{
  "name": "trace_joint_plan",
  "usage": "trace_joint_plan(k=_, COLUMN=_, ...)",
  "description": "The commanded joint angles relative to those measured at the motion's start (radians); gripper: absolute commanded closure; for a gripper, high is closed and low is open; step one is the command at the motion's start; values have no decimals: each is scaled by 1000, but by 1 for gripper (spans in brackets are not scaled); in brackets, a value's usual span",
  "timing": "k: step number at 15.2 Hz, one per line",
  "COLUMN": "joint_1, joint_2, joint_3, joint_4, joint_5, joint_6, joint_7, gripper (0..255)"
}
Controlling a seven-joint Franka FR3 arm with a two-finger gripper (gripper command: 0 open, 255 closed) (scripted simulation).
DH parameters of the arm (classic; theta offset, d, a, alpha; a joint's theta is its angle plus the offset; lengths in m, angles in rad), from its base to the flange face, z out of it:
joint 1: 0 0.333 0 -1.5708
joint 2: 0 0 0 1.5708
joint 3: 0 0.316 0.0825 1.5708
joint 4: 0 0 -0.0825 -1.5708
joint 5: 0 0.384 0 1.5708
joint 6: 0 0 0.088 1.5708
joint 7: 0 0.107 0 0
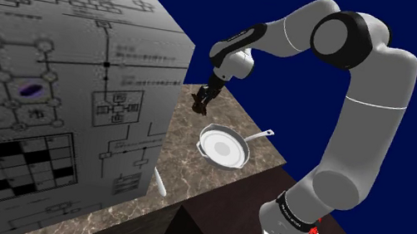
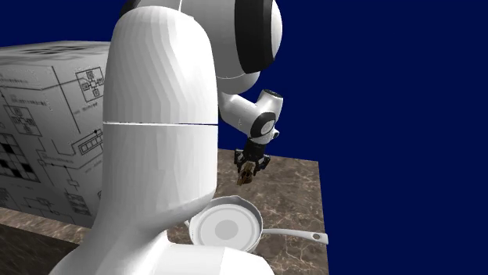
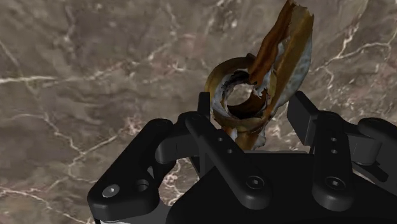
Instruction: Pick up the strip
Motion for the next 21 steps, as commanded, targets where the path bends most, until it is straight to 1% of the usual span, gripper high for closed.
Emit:
trace_joint_plan(k=1, joint_1=0, joint_2=2, joint_3=0, joint_4=0, joint_5=0, joint_6=1, joint_7=0, gripper=255)
trace_joint_plan(k=6, joint_1=0, joint_2=1, joint_3=0, joint_4=0, joint_5=0, joint_6=1, joint_7=0, gripper=255)
trace_joint_plan(k=21, joint_1=25, joint_2=-148, joint_3=-41, joint_4=7, joint_5=-91, joint_6=-140, joint_7=91, gripper=255)
